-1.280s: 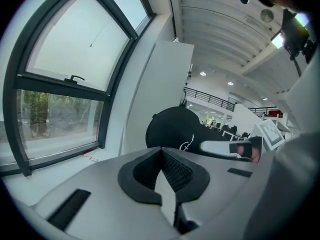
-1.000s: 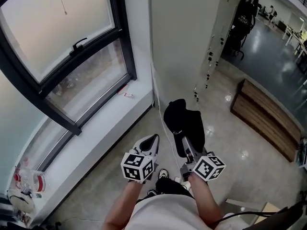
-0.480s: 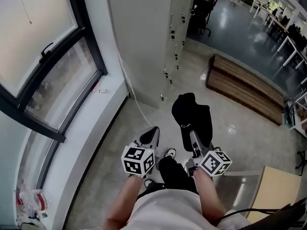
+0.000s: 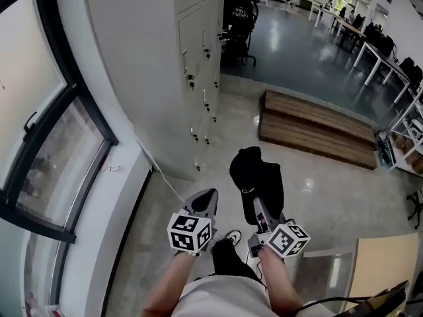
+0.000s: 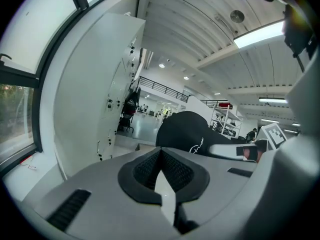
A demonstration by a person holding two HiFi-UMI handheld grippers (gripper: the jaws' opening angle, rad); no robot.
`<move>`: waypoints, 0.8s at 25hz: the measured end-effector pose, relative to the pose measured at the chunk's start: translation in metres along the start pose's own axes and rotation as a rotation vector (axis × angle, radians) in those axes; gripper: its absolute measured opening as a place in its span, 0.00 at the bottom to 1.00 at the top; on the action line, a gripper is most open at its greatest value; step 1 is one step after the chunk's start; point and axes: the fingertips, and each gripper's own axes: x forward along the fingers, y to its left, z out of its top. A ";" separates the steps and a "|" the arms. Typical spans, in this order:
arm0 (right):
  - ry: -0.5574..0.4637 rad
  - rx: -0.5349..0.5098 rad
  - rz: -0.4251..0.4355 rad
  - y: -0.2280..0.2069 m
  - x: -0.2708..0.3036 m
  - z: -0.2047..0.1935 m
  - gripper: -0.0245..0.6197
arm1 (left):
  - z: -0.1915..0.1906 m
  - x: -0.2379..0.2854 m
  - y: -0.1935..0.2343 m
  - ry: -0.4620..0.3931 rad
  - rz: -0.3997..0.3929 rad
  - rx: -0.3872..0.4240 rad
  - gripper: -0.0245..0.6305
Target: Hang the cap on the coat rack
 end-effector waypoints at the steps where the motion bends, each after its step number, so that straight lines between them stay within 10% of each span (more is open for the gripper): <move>1: -0.007 0.001 -0.003 -0.009 0.011 0.010 0.09 | 0.008 0.017 0.004 -0.004 -0.001 0.006 0.04; 20: -0.094 0.045 -0.103 -0.165 0.155 0.159 0.09 | 0.100 0.288 0.017 0.076 -0.118 0.048 0.04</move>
